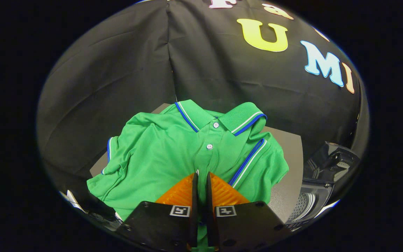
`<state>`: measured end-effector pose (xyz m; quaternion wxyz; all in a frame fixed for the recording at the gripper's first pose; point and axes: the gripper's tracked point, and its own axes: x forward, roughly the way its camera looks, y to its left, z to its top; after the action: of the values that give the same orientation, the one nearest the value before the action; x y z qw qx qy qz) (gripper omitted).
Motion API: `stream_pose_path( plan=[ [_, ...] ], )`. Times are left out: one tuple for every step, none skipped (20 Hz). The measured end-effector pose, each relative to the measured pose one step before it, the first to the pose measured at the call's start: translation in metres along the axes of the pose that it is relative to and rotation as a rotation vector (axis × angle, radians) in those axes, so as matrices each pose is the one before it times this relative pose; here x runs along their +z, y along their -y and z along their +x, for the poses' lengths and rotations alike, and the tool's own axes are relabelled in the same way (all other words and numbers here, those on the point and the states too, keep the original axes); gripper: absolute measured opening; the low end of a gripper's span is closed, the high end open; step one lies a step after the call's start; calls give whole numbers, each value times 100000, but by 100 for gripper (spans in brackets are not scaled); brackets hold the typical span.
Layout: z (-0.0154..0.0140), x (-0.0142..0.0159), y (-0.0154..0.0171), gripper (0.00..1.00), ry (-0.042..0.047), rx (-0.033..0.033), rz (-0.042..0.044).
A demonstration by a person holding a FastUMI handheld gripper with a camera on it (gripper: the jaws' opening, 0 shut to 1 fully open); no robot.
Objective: Put the clothes into the washing machine and then close the washing machine lid.
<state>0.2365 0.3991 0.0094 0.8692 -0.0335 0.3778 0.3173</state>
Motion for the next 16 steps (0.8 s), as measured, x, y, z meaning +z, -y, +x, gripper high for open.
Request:
stream_pose_path(
  plan=[
    [459,231,42,2,1016,-73,374],
    [-196,-65,-2,1,-405,422,531],
    [152,149,20,2,294,75,662],
    [-136,-14,-64,2,106,269,10],
    [-143,332,-55,1,1021,337,50],
    [-254,347,-54,2,1717,375,34],
    [-267,388,-60,2,1448,729,129],
    [-475,400,-172,1,1752,907,463],
    [-543,593,-33,1,1733,1219,929],
    [-535,519,-209,1,1385,1251,1117],
    [-545,649,-151,1,1433,1413,1286],
    [-477,557,-152,1,1449,1190,1293],
    [-714,791,-12,1,1993,1018,1448],
    [-718,775,-29,1,1914,981,1278],
    [-743,841,105,1,1721,784,687],
    [-879,901,124,1,2292,371,285]
  ],
)
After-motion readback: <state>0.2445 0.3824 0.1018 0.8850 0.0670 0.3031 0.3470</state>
